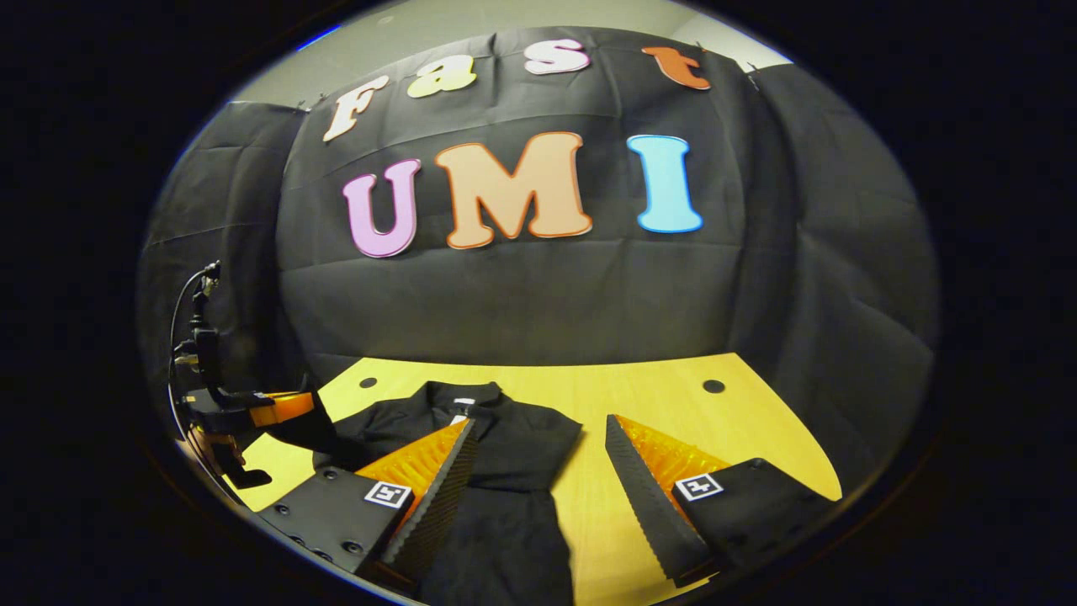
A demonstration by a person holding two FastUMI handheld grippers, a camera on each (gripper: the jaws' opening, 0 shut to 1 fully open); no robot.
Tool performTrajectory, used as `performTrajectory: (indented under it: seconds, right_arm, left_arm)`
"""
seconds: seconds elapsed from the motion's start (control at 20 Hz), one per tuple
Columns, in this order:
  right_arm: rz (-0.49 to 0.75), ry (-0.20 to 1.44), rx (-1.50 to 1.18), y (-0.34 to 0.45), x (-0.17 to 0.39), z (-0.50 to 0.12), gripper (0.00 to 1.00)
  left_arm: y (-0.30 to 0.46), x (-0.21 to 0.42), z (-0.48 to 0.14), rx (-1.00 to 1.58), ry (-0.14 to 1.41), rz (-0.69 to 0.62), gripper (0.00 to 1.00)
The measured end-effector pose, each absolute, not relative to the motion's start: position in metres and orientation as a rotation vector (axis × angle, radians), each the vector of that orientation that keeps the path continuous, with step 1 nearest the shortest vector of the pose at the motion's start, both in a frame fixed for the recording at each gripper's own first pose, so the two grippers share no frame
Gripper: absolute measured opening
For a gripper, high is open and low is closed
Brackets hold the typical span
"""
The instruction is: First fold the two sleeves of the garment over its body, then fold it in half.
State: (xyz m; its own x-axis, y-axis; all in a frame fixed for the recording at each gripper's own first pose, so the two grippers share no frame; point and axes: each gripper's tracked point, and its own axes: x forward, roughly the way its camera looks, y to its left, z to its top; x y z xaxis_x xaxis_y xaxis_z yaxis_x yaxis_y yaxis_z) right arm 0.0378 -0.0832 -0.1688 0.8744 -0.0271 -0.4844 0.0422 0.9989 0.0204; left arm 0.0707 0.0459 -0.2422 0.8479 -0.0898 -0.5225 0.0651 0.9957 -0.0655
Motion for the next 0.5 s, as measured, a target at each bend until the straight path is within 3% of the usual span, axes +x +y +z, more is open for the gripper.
performTrajectory:
  seconds: [0.25, 0.3, 0.35, 0.5]
  right_arm:
    - [-0.134, 0.517, 0.056, -0.132, 0.008, -0.178, 0.98]
    - [-0.151, 0.521, 0.06, -0.141, 0.003, -0.178, 0.93]
    - [-0.167, 0.525, 0.064, -0.149, -0.001, -0.18, 0.98]
    - [-0.221, 0.531, 0.075, -0.172, -0.015, -0.18, 0.98]
  left_arm:
    - [-0.025, 0.093, -0.257, -0.016, 0.575, -0.198, 0.0]
    - [-0.04, 0.1, -0.26, -0.009, 0.579, -0.218, 0.0]
    - [-0.052, 0.104, -0.263, -0.003, 0.583, -0.239, 0.0]
    - [-0.09, 0.109, -0.275, 0.026, 0.602, -0.308, 0.0]
